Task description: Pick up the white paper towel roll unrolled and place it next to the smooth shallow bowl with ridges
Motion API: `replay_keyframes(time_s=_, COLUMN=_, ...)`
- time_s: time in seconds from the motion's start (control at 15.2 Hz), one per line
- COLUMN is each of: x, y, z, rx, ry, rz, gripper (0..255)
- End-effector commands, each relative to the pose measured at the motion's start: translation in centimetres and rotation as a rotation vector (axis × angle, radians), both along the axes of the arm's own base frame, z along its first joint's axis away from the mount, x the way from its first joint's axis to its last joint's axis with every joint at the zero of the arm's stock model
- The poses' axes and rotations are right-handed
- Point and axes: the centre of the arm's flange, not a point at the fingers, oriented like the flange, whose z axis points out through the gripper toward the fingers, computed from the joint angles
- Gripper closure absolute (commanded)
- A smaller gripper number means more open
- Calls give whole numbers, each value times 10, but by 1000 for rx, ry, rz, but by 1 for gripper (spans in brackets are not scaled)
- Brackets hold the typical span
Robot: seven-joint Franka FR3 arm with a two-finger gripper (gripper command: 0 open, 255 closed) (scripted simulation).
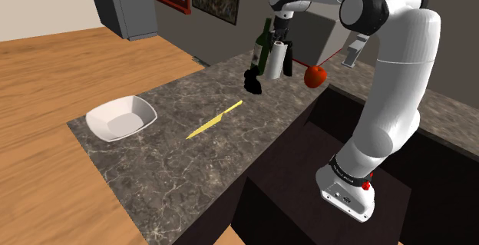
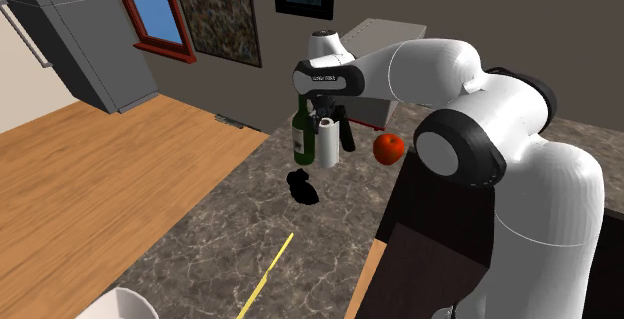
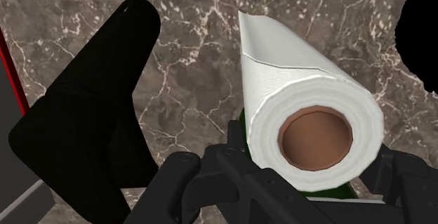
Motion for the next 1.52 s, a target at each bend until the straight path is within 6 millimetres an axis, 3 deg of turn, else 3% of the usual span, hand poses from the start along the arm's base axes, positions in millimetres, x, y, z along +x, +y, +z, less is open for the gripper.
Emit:
replay_keyframes(time_s=0.0, x=-1, y=0, z=10, rx=0, ry=0, rz=0, gripper=255)
replay_keyframes(time_s=1.25, x=-1, y=1, z=107, rx=0, ry=0, rz=0, gripper=255)
replay_keyframes(time_s=1.45, x=-9, y=39, z=107, rx=0, ry=0, rz=0, gripper=255)
